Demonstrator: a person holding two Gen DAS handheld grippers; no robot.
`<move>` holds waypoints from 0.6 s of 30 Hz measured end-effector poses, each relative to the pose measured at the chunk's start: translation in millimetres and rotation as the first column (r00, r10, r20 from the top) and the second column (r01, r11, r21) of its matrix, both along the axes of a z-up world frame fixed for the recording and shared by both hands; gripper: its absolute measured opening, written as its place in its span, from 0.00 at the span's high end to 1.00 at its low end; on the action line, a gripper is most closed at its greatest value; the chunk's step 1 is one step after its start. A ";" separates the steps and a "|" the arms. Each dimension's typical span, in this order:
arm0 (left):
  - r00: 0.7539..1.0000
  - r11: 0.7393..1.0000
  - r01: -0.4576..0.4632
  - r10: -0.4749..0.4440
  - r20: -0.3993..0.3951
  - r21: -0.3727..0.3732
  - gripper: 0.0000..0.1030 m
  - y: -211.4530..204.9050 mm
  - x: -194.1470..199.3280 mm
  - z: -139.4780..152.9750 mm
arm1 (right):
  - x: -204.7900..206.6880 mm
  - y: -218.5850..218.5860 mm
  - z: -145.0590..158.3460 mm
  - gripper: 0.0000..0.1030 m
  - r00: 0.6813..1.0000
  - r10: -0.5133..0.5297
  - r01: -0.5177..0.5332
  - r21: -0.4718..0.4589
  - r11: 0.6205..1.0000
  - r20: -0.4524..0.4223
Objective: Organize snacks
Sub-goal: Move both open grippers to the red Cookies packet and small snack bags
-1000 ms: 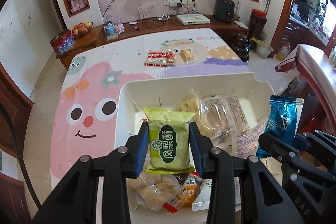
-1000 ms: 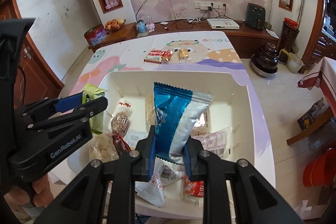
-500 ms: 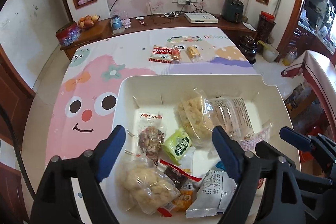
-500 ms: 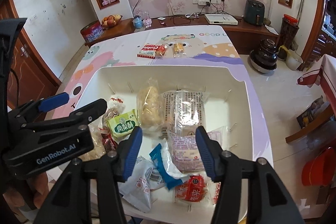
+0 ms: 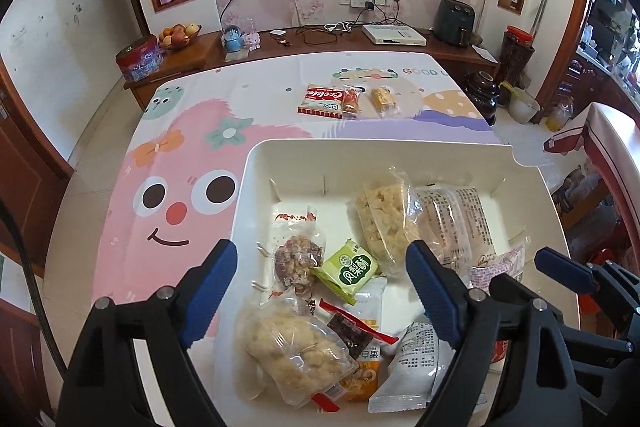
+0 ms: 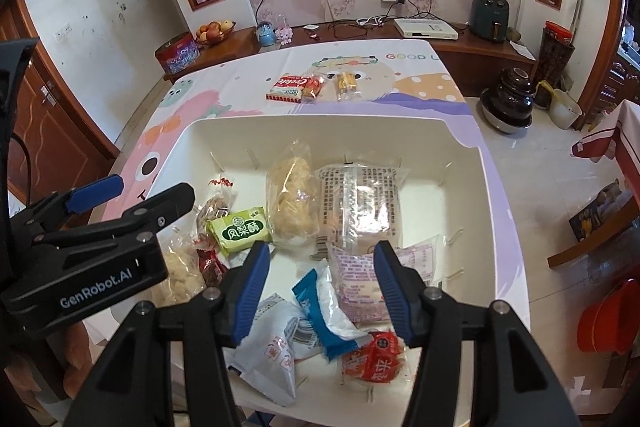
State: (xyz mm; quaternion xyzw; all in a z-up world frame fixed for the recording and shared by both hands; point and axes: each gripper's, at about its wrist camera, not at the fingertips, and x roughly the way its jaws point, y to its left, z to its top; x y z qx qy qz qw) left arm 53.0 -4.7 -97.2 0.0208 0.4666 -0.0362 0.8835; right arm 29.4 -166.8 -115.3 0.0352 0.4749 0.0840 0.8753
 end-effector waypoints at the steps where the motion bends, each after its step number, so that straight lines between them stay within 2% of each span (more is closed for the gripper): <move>1: 1.000 1.000 -0.001 0.001 -0.001 -0.005 0.17 1.0 0.1 -0.3 | -0.4 1.2 -0.7 0.47 1.000 0.003 -0.003 -0.002 1.000 -0.001; 12: 1.000 1.000 -0.002 0.002 0.002 -0.019 0.17 4.7 12.3 -1.5 | 12.1 8.1 -5.6 0.47 0.999 0.025 -0.026 -0.018 0.999 -0.028; 18: 0.998 0.999 0.016 -0.019 0.060 0.049 0.17 4.4 32.0 16.4 | 42.1 -4.7 6.7 0.47 0.998 0.032 -0.033 -0.018 0.999 -0.045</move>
